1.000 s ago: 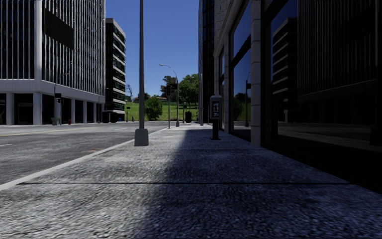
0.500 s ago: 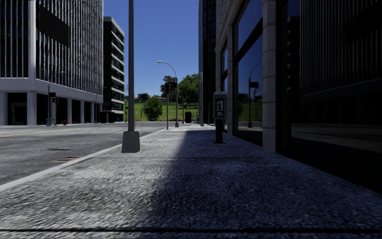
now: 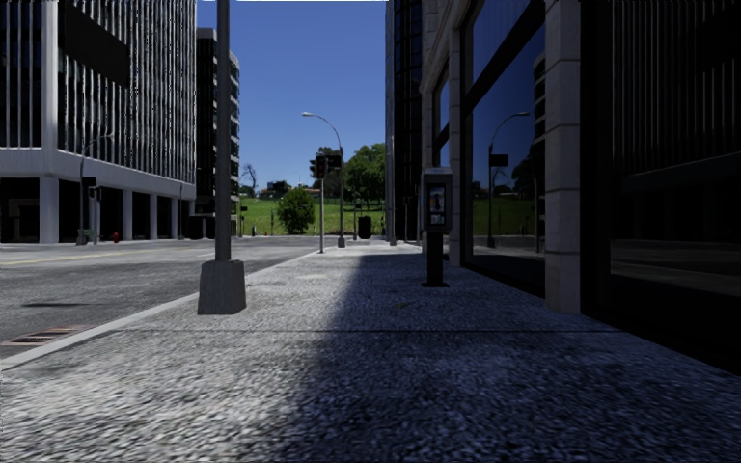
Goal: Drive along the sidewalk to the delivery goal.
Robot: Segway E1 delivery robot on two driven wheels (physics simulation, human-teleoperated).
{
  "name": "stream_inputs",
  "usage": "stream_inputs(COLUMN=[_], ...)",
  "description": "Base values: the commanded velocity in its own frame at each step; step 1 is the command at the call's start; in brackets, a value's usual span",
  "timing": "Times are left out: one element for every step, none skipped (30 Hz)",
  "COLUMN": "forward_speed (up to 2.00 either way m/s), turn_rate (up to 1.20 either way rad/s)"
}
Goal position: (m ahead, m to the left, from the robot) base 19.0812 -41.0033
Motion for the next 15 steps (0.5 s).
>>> stream_inputs(forward_speed=[2.00, 2.00, 2.00, 2.00, 2.00, 2.00, 2.00, 2.00, 2.00, 2.00, 2.00, 2.00, 2.00, 2.00, 2.00], turn_rate=[0.00, 0.00, 0.00, 0.00, 0.00, 0.00, 0.00, 0.00, 0.00, 0.00, 0.00, 0.00, 0.00, 0.00, 0.00])
